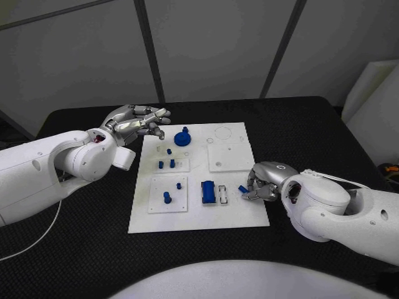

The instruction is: Assemble the parts on the task board

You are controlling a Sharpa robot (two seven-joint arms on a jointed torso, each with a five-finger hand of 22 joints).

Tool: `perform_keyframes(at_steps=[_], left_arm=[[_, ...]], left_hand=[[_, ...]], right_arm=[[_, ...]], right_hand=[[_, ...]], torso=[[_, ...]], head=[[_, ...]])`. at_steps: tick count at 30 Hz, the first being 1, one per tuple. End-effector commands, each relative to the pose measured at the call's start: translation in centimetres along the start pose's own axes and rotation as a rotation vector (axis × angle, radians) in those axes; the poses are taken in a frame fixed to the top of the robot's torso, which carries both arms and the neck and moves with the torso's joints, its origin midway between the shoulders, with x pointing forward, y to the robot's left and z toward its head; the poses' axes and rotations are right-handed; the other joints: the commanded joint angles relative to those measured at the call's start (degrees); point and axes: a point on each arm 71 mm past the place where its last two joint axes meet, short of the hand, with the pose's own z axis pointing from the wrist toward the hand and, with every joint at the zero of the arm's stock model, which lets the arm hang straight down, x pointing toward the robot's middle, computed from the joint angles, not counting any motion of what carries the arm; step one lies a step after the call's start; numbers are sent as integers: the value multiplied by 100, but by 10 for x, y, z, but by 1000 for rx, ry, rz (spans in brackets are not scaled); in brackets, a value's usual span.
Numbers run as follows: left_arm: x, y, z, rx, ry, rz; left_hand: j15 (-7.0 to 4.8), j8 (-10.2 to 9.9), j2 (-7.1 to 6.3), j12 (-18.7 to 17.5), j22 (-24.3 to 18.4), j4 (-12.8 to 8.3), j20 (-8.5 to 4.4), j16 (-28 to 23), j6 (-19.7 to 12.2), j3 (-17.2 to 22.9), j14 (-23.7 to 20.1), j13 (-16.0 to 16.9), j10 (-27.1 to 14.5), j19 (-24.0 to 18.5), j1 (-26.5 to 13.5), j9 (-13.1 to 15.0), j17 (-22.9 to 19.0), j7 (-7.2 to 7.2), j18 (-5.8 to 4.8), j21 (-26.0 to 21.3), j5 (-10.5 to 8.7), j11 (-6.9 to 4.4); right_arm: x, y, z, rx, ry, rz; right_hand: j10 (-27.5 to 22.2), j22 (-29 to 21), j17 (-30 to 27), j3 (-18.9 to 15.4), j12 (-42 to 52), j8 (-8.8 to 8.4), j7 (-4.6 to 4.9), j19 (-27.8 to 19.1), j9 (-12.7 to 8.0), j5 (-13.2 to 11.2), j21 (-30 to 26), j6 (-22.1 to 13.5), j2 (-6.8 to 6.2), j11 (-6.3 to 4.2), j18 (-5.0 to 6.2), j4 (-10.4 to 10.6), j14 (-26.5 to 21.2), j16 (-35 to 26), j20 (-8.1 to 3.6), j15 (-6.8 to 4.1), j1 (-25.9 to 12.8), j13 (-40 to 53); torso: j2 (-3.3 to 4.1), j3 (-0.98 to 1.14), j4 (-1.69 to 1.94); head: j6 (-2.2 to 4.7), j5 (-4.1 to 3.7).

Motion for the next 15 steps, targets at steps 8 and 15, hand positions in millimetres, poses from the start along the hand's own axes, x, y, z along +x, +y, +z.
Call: perform_keyframes(at_steps=[8,15], left_arm=[[1,0,0,1,12,-5],[1,0,0,0,12,-5]], left_hand=[[7,31,38,27,-9,0,31,0,-34,-31,-48,9,-50,6,-3,-6,-9,0,-71,-33,1,-6],[7,31,38,27,-9,0,31,0,-34,-31,-48,9,-50,6,-3,-6,-9,0,-71,-33,1,-6]], right_arm=[[5,-11,-9,90,-4,274],[2,-11,-11,89,-36,401]], right_hand=[[24,1151,108,1924,-21,-129,-12,222,-2374,-106,12,82,-189,-34,48,-376,330,-13,-1,-25,-59,-37],[90,1169,135,2526,35,-149,-41,242,-2348,-465,28,138,-455,-42,41,-220,341,-2,-6,-37,-487,-19]], torso=[[1,-10,5],[4,-9,7]], head=[[19,-2],[22,0]])
